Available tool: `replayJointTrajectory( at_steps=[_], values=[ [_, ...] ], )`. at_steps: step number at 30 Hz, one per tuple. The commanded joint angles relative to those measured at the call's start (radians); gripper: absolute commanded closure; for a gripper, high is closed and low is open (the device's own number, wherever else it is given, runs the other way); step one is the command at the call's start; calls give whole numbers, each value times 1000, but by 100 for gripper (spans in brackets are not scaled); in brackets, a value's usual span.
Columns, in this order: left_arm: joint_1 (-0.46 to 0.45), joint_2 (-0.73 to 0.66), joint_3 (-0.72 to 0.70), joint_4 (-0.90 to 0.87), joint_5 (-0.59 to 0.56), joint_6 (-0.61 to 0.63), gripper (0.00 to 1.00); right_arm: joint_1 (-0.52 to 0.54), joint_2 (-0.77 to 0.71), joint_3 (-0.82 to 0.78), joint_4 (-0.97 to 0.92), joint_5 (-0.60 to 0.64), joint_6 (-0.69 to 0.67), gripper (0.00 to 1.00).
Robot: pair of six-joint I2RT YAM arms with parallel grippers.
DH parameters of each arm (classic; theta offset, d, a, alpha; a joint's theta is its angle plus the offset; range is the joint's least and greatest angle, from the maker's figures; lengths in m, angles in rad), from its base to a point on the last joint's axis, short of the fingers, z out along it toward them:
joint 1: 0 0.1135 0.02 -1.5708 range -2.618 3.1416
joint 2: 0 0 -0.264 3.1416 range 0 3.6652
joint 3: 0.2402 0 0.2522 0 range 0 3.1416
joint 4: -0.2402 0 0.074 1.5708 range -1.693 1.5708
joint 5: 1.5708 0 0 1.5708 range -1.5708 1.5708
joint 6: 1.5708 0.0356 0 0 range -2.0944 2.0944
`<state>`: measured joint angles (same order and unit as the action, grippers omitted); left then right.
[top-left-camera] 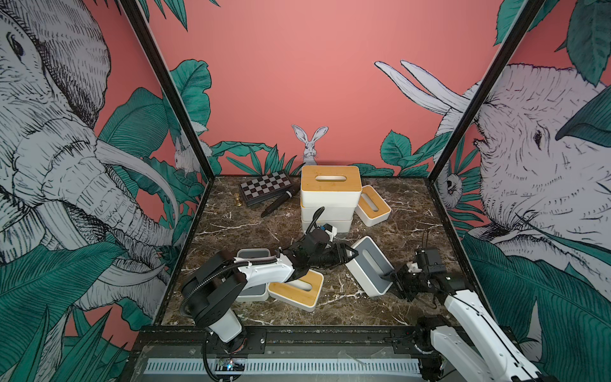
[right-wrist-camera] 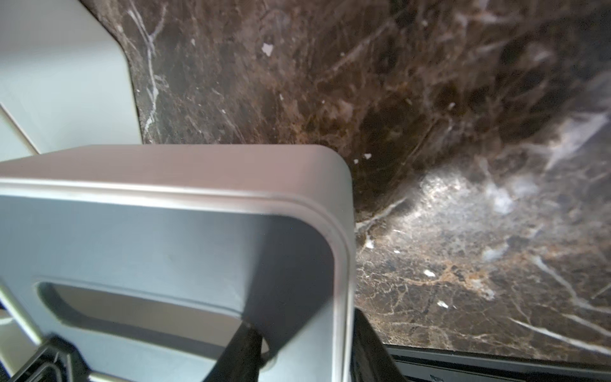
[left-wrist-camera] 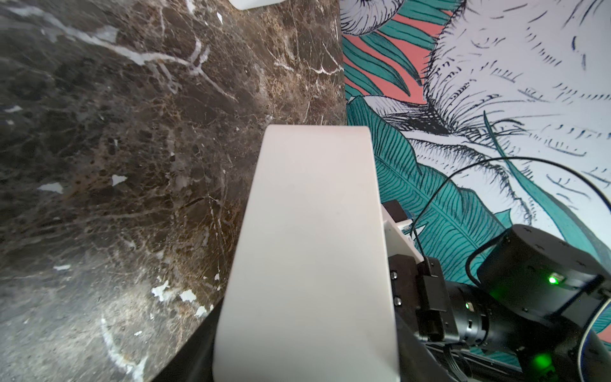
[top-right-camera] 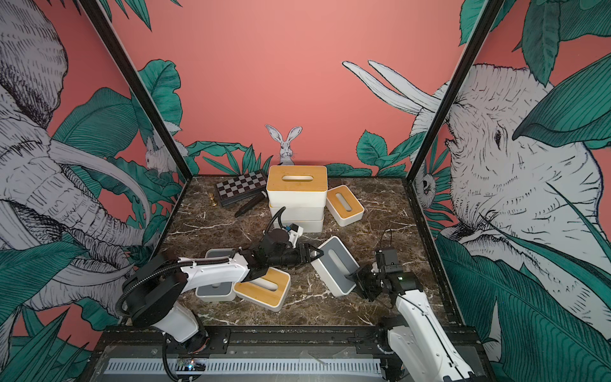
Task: Stack the tissue boxes
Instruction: Pick up the tissue box from the center of the board.
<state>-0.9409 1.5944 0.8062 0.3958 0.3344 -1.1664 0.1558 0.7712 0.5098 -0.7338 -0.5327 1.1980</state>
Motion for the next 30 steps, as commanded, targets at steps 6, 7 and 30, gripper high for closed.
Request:
replayJointTrajectory(
  at_steps=[6,7,30],
  values=[
    [-4,-42,-53,50,-52,-41,40,-1,-12,42,33,-13,-27,35],
    [-4,-43,-61,58,-57,-45,40,-2,-13,45,28,-12,-28,34],
    [-2,-78,-124,170,-138,-109,40,-2,36,315,-165,147,-267,1]
  ],
)
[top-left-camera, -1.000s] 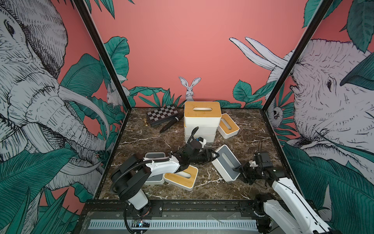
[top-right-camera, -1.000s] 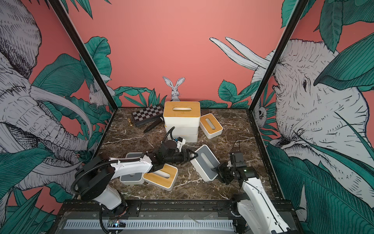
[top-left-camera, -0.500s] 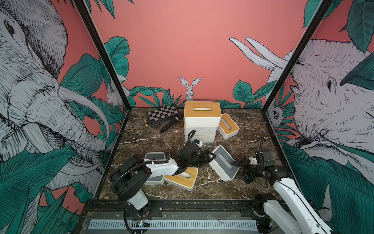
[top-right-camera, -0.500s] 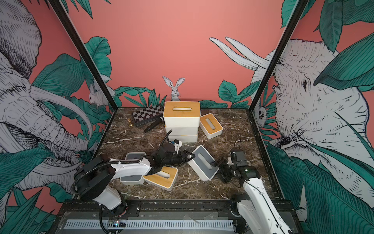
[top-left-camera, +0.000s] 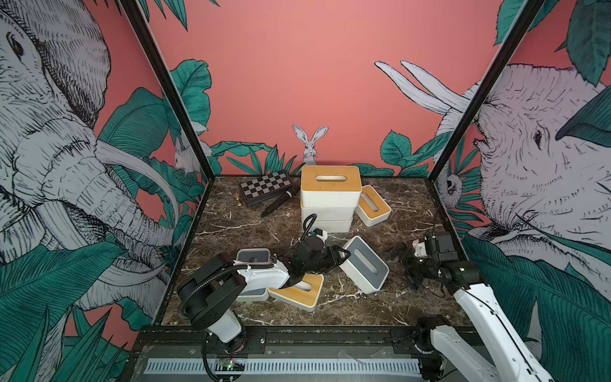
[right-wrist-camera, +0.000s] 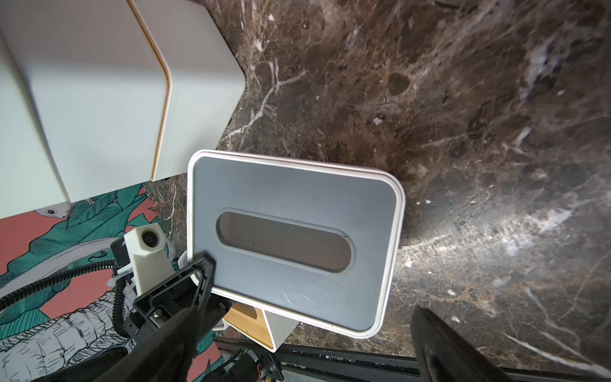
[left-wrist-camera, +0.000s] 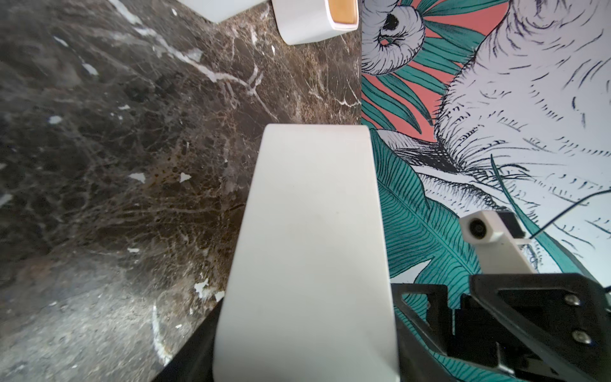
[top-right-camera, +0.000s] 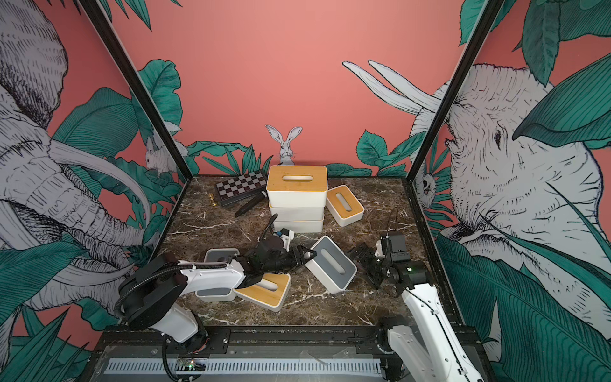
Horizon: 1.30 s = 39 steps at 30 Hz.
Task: Stack the tissue boxes
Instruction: Pick up the tissue box from the center of the board, then place the tissue box at the tissue box.
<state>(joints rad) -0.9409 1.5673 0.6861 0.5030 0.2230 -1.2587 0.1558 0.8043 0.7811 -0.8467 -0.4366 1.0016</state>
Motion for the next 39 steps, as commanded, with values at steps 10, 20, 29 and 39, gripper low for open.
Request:
replayJointTrajectory(
  at_steps=[10,20,29,39],
  values=[
    [-2,-122,0,29,-48,-20,40,-2,18,207,-151,171,-198,1],
    [2,-288,6,-151,-55,59,41,-3,137,363,-113,239,-259,1],
    [14,-422,45,-310,-74,111,41,-28,233,447,-70,274,-280,1],
    [34,-502,169,-450,-43,173,41,-181,281,378,107,55,-158,0]
  ],
)
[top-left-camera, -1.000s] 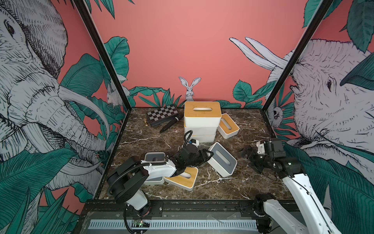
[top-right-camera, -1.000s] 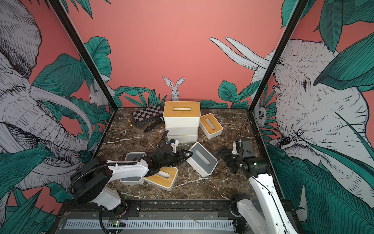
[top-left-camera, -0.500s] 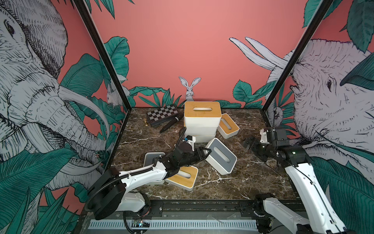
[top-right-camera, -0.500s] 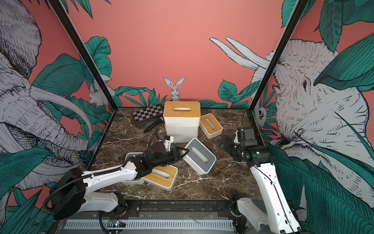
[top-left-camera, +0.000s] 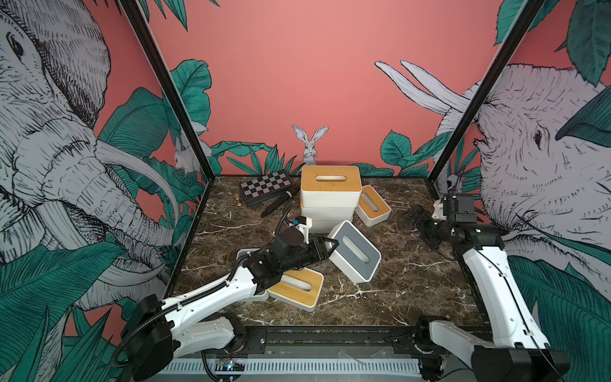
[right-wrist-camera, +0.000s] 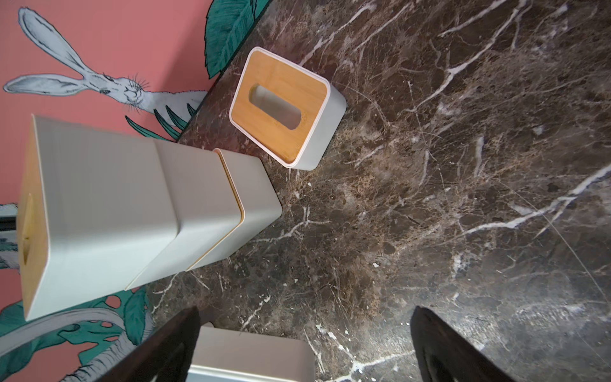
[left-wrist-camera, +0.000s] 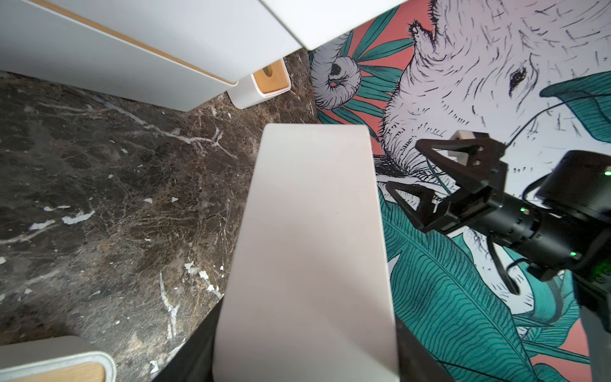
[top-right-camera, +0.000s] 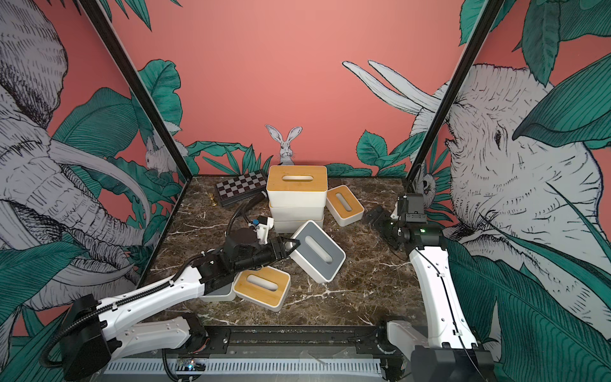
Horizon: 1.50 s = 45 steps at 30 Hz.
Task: Stack the tissue boxes
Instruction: Place the tissue box at the tissue box.
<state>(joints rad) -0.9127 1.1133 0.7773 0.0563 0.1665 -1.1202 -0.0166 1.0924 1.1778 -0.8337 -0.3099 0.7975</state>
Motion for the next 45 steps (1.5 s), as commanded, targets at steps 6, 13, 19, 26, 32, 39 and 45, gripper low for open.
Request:
replayJointTrajectory(
  at_steps=[6,13,19,26,32,39,45],
  values=[
    [6,-72,185,-60,0,74,41,-23,-12,-108,217,-153,100,1],
    [38,-56,395,-174,-25,147,41,-29,-34,-154,340,-189,146,1],
    [111,4,540,-177,-4,159,41,-29,-25,-199,370,-188,157,1],
    [204,103,658,-106,43,108,41,-19,-65,-322,527,-190,191,1],
    [260,174,695,-45,30,53,41,38,-21,-364,742,-115,316,1],
    [293,254,743,46,15,-47,41,218,27,-193,878,-30,134,1],
    [310,260,686,77,-66,-127,41,261,-32,-183,832,-11,39,1]
  ],
)
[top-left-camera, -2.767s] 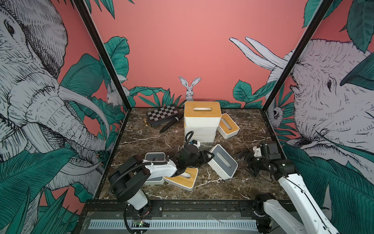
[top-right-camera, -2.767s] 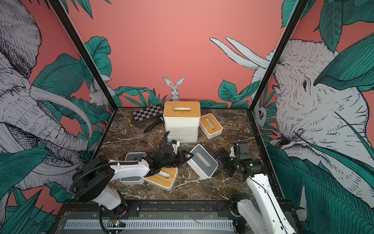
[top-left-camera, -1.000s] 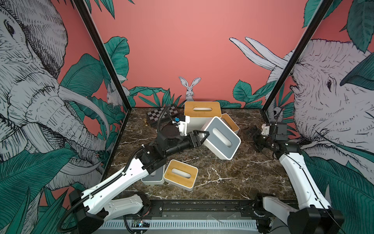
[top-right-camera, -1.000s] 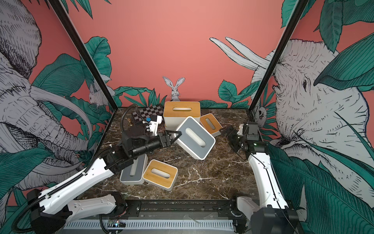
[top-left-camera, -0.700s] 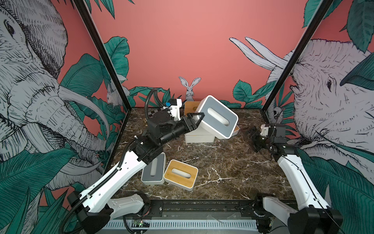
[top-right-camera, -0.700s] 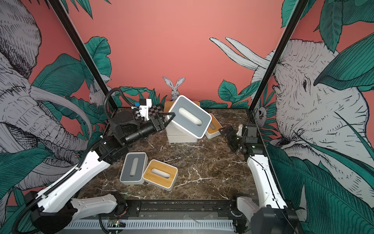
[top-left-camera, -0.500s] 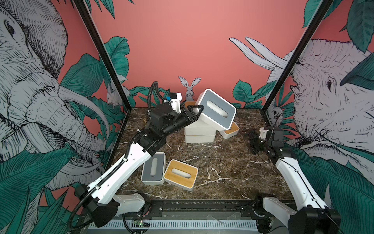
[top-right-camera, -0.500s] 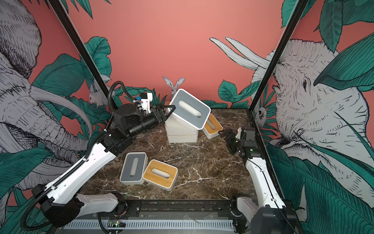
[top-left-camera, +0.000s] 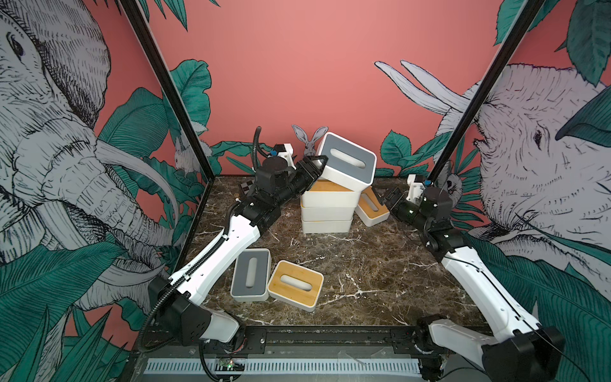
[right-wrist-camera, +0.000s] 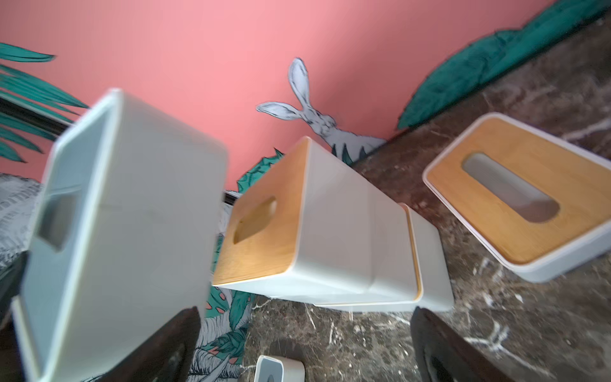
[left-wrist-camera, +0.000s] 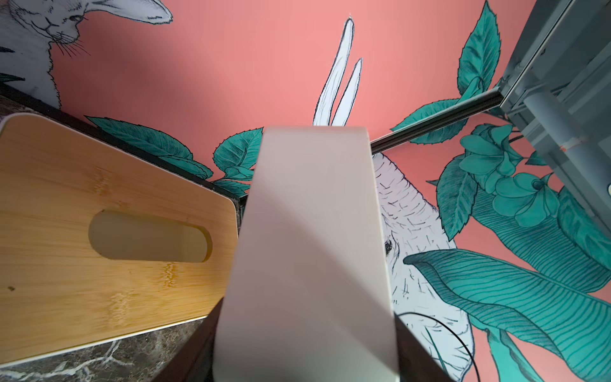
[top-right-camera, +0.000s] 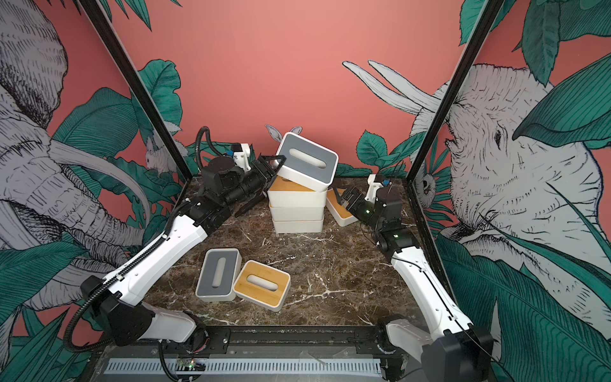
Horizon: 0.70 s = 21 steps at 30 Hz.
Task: Stack the tissue boxes
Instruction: Place the tissue box at the tissue box.
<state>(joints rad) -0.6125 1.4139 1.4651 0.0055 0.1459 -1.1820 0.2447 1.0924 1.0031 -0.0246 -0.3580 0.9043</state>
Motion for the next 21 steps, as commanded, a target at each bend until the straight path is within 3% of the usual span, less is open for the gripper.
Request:
replayJointTrajectory(
  at_steps=[1,21],
  values=[
    [11,-42,-9,134,-61,-63,41,-1,-46,-17,19,41,-71,1],
    [11,36,-5,109,-133,-116,39,1,-39,9,15,-7,-88,1]
  ],
)
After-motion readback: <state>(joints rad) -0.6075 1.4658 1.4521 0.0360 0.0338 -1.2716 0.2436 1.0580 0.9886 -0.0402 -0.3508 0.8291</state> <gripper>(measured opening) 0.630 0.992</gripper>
